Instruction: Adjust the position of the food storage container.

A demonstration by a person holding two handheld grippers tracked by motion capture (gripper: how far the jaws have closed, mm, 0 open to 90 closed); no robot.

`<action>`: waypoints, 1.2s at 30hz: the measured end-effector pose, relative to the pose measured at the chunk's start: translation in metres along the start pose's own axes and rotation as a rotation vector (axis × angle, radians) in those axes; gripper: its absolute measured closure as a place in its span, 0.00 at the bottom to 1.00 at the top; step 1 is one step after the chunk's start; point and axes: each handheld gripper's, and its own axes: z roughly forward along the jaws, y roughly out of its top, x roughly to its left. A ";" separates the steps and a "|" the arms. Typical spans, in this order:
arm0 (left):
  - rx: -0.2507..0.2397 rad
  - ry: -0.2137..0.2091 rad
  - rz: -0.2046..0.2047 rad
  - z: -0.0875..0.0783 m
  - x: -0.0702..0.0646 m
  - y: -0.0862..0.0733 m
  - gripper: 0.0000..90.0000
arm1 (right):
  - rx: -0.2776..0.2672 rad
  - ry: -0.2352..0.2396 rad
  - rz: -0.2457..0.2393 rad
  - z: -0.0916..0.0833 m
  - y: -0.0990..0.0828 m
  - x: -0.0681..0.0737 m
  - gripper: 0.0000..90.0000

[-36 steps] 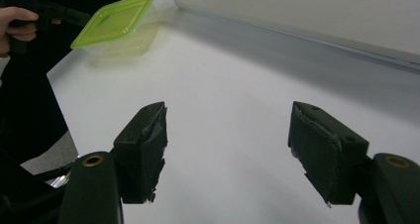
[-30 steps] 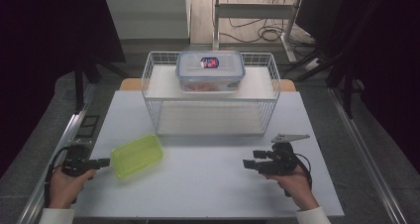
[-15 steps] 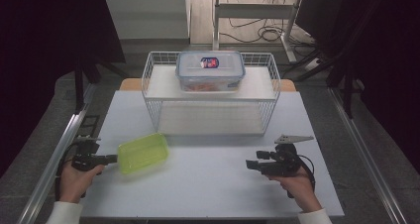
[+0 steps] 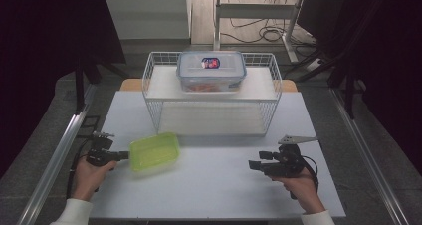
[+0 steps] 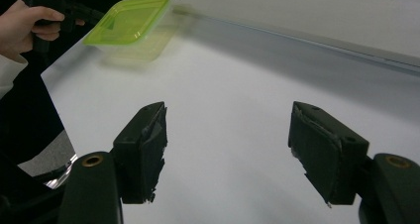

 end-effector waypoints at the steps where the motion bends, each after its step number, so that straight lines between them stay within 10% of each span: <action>1: -0.002 -0.007 -0.001 0.001 -0.002 0.001 1.00 | 0.002 -0.001 -0.001 0.000 0.000 0.000 0.35; 36: 0.004 -0.125 0.069 0.046 -0.061 0.030 1.00 | 0.012 0.008 0.015 0.001 -0.002 -0.003 0.35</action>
